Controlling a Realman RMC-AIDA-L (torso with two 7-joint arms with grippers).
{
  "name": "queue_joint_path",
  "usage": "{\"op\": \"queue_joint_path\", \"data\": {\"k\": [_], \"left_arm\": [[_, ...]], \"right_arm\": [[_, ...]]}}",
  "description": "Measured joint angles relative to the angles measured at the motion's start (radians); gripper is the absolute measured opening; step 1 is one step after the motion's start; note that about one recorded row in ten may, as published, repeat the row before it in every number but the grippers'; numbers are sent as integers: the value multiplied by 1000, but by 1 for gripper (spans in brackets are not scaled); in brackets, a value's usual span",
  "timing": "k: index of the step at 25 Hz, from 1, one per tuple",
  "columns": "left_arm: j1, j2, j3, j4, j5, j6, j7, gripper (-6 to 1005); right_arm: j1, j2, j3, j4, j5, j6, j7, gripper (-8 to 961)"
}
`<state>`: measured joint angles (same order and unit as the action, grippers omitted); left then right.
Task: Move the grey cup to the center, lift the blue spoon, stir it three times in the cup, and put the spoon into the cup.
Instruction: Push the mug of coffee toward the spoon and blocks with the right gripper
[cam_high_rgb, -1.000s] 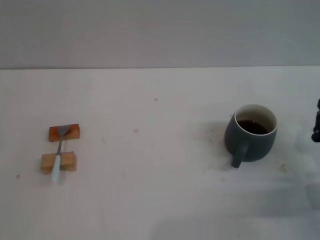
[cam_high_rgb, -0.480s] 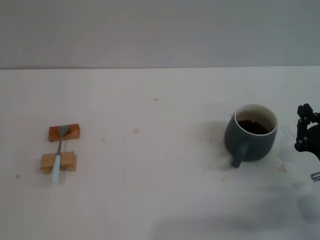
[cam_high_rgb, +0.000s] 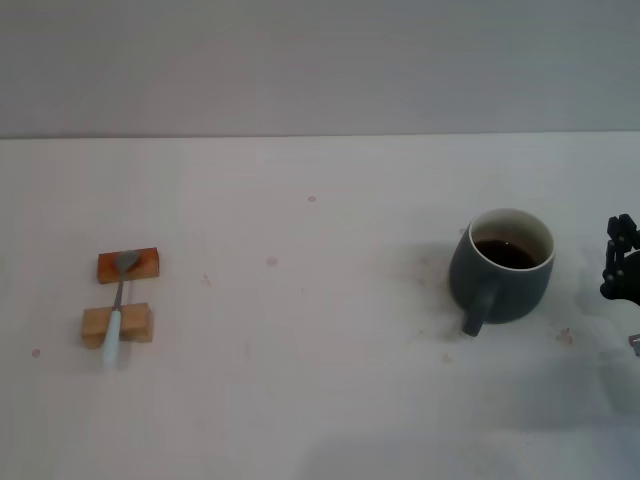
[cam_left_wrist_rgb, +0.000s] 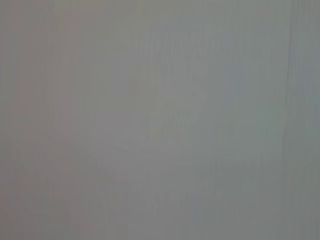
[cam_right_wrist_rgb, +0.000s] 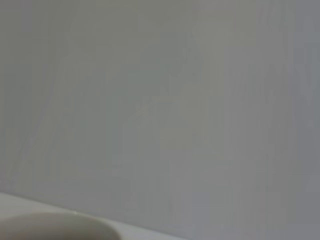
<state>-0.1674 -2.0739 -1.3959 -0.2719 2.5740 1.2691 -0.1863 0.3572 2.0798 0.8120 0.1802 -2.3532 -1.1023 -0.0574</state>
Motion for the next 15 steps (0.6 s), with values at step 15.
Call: {"op": "queue_joint_path", "data": {"k": [15], "left_arm": [[14,0,16,0,2,4,1,769]], "right_arm": [[26,-3,-11,-16,-137,94,-11,51]]}}
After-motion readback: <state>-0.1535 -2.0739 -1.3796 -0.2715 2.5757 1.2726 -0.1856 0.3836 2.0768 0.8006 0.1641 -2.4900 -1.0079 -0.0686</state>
